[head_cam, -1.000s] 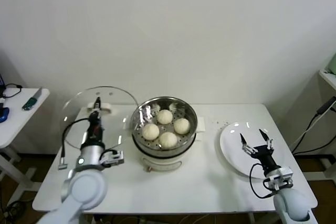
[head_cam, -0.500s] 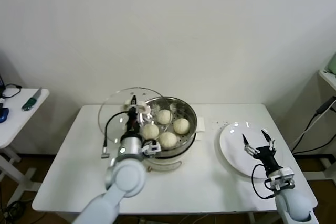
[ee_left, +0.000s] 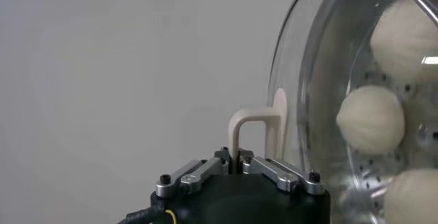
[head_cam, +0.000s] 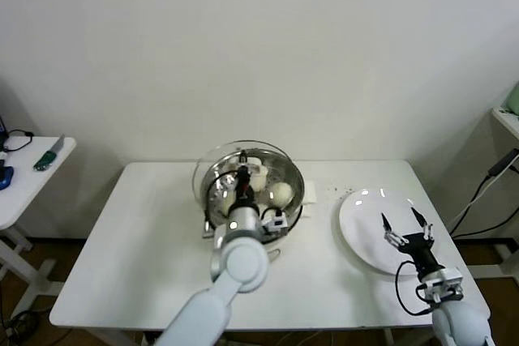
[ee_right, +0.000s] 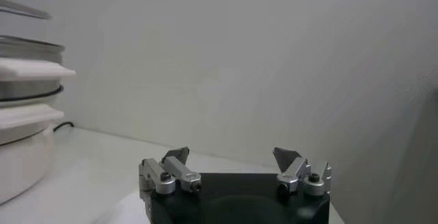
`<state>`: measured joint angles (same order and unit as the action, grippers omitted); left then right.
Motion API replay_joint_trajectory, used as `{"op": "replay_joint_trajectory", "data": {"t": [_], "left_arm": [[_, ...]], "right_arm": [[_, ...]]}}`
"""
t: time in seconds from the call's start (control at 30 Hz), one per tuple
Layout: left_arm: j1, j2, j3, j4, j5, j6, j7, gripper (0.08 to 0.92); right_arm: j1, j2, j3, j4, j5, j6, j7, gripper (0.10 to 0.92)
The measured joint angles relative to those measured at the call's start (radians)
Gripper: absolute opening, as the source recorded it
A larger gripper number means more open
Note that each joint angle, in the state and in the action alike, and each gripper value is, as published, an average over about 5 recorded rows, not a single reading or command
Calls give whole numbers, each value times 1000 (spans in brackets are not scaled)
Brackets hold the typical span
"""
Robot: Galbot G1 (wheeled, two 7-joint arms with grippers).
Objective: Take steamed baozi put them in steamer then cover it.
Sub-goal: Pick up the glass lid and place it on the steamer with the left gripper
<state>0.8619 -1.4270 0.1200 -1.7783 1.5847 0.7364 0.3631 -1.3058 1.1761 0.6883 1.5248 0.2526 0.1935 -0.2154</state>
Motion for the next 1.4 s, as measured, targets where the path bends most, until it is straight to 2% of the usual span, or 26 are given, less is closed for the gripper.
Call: {"op": "replay_joint_trajectory", "data": {"t": [0.57,1.4], "left_arm": [[5,-45,9,65,-52,0,-71,146],[4,-30,7,110,-93,-1,-116,146]], "right_arm": [[4,37,9,-23,-19,7,-7,823],[11,55,11,-34,-27,10,-11,823]]}}
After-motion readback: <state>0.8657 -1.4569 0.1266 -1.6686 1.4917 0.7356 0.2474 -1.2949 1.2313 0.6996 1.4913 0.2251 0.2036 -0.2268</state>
